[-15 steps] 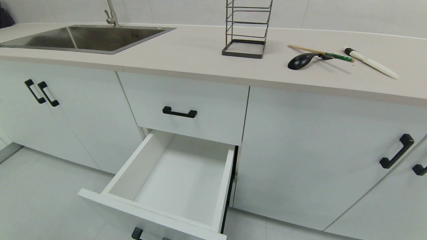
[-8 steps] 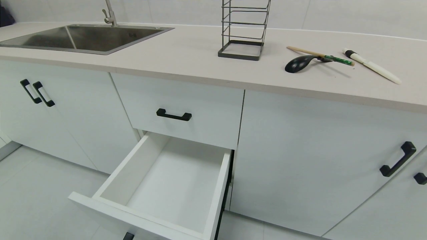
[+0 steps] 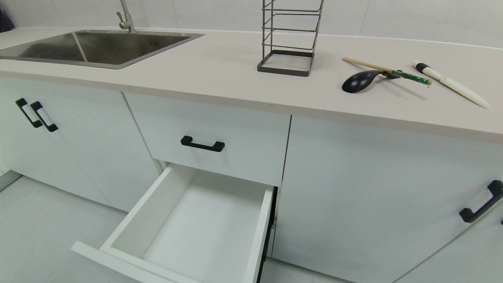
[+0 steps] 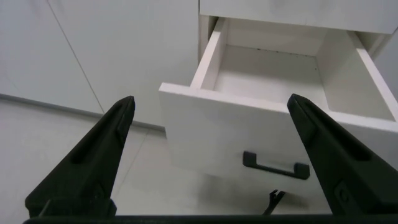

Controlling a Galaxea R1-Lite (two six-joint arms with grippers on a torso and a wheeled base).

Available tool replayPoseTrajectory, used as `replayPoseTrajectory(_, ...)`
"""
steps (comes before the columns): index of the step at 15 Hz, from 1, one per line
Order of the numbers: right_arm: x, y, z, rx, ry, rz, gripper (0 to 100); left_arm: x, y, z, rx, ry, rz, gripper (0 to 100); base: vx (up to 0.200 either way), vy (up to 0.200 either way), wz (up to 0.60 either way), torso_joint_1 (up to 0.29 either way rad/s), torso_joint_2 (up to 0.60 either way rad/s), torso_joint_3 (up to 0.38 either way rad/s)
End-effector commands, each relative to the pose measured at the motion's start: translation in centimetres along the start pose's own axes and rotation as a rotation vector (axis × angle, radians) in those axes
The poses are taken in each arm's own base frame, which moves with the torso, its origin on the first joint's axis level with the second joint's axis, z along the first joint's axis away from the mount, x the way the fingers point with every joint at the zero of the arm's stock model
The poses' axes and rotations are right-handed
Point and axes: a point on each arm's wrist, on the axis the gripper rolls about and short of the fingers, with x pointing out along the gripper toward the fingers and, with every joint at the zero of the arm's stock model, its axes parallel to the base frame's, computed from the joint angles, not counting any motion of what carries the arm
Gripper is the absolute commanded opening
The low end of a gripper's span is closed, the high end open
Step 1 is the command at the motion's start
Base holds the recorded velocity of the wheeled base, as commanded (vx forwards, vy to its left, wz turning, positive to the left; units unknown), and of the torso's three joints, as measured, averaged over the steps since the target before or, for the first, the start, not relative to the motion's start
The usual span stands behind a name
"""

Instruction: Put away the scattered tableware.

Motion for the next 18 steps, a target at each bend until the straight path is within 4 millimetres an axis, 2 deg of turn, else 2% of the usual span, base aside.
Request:
replayPoseTrajectory(1,0.01,0.00,0.01,-0.001,0.000,0.001,0,0.02,0.00,-0.03,0.000,0.002,-0.001,100,0.000,0.000,0.00,0.000,0.00,0.000)
replayPoseTrajectory(5,0.01,0.00,0.01,-0.001,0.000,0.001,0,0.01,0.00,0.00,0.000,0.002,0.001,100,0.000,0.000,0.00,0.026,-0.03,-0.005)
replayPoseTrajectory(10,0.01,0.00,0.01,-0.002,0.000,0.001,0,0.01,0.00,0.00,0.000,0.002,0.001,100,0.000,0.000,0.00,0.229,-0.12,-0.113)
replayPoseTrajectory(18,0.01,0.00,0.01,-0.002,0.000,0.001,0,0.01,0.00,0.00,0.000,0.002,0.001,100,0.000,0.000,0.00,0.212,-0.55,-0.203)
